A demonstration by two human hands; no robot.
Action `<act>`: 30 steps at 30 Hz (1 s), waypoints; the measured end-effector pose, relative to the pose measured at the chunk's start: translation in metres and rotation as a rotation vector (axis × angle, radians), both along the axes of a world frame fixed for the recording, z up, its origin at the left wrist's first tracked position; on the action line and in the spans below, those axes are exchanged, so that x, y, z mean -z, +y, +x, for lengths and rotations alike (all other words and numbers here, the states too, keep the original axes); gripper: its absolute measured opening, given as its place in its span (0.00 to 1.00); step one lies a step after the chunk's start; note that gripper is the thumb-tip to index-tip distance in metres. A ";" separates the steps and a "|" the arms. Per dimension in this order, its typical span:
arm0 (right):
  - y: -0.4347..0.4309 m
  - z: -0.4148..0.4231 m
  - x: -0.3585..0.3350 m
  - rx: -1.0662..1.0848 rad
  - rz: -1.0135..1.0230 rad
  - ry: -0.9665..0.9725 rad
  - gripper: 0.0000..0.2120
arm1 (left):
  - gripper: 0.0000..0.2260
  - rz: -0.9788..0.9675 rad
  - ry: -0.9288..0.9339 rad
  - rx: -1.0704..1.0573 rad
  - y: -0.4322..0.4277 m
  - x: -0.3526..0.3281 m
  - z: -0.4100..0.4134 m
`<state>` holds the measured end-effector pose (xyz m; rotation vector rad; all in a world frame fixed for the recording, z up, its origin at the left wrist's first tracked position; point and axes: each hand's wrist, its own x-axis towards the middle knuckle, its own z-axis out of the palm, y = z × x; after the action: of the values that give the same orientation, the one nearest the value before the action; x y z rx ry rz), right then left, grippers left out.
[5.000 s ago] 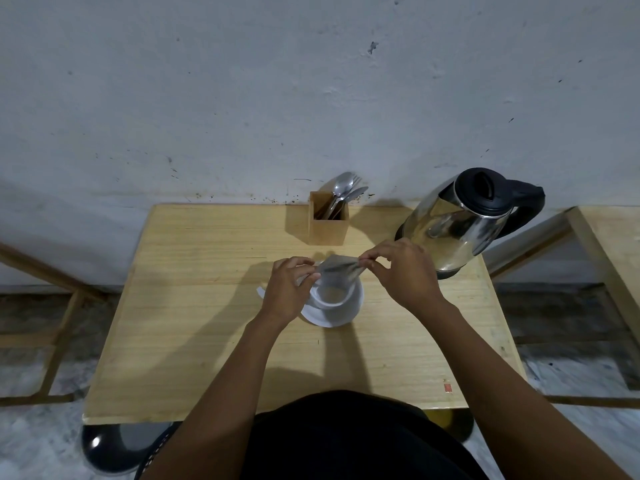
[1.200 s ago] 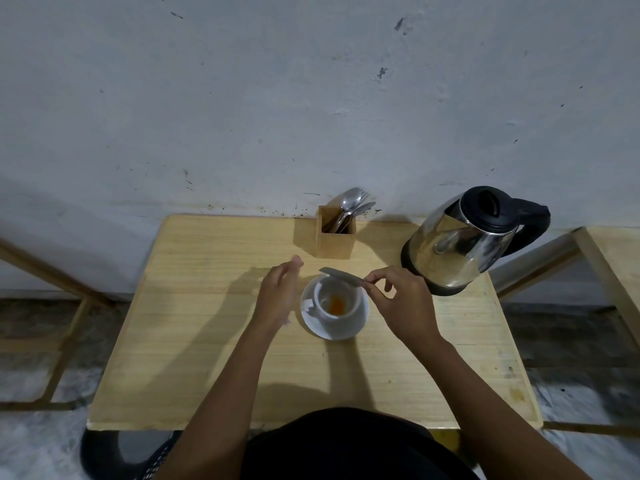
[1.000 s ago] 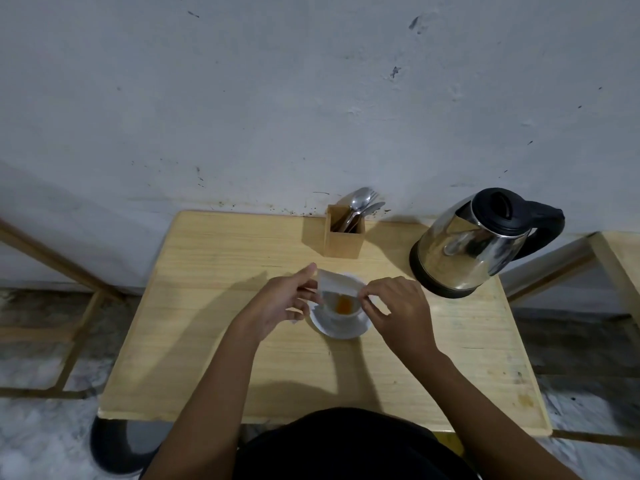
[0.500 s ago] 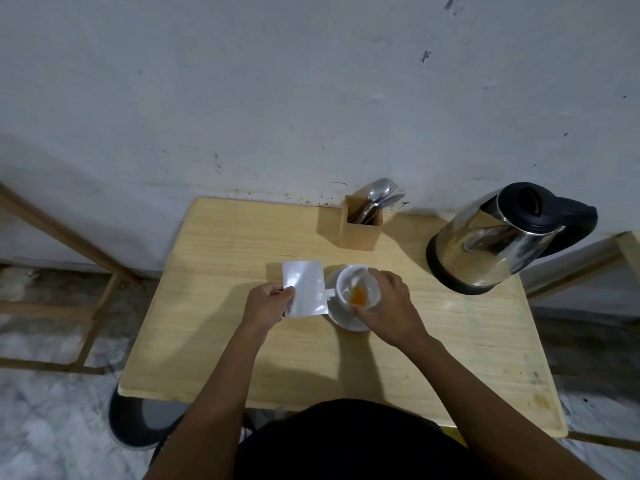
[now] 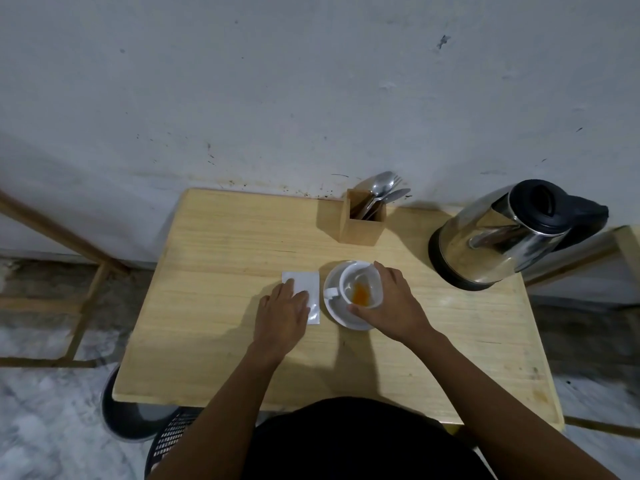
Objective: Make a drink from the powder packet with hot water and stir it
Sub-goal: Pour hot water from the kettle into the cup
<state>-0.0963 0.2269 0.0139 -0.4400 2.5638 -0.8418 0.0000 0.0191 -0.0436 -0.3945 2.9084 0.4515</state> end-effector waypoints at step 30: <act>0.116 0.016 -0.058 0.481 -0.348 0.369 0.12 | 0.06 0.759 0.153 -0.549 0.068 -0.054 -0.039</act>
<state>-0.0805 0.3431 0.0718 -0.0678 2.9195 -1.5144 -0.0392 0.0867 0.0108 -1.0387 2.4429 1.6318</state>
